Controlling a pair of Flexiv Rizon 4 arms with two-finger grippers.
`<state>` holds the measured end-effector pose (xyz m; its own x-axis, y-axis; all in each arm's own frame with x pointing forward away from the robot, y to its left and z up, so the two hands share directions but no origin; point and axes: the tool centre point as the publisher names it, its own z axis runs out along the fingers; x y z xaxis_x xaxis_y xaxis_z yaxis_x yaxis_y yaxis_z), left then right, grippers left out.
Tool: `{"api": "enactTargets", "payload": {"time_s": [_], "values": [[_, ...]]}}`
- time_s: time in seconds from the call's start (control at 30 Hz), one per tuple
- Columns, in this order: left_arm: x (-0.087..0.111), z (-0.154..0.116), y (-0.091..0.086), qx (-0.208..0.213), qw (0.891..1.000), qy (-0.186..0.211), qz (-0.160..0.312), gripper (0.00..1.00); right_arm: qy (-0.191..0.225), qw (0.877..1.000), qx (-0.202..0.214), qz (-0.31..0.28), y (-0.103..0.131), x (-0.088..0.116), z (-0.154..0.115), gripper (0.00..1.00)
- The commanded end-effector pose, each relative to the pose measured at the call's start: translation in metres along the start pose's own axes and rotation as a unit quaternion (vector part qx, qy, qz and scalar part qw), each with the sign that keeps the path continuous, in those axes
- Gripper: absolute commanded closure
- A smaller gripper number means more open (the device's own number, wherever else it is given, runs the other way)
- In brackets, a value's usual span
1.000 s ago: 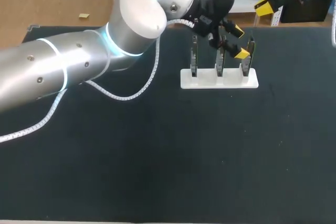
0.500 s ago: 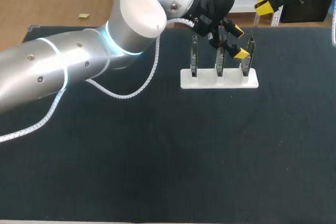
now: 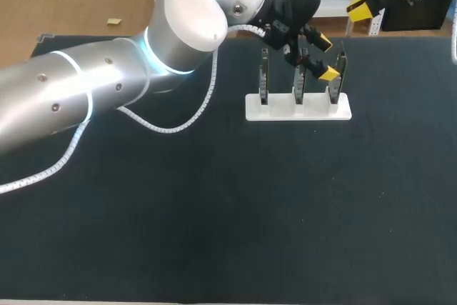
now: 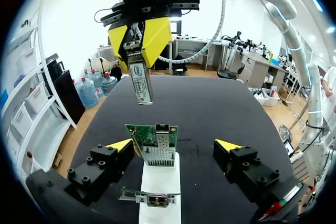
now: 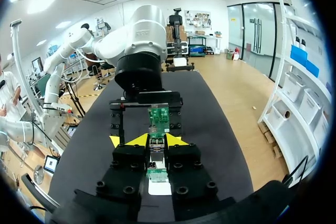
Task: Pick up the optical module with the left hand, and insert it into the network port with the right hand.
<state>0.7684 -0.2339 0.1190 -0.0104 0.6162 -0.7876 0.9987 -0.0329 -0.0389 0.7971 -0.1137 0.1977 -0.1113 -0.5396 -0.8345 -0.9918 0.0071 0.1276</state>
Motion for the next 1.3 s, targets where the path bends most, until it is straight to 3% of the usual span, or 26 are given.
{"api": "enactTargets", "payload": {"time_s": [0.03, 1.3], "values": [[-0.001, 0.001, 0.003, 0.004, 1.0, 0.006, -0.001, 0.0, 0.0, 1.0, 0.002, -0.001, 0.001, 0.001, -0.001, 1.0], [-0.001, 0.002, 0.004, 0.004, 1.0, 0.012, -0.003, 0.0, 0.007, 1.0, -0.014, 0.0, 0.014, 0.011, 0.012, 1.0]]}}
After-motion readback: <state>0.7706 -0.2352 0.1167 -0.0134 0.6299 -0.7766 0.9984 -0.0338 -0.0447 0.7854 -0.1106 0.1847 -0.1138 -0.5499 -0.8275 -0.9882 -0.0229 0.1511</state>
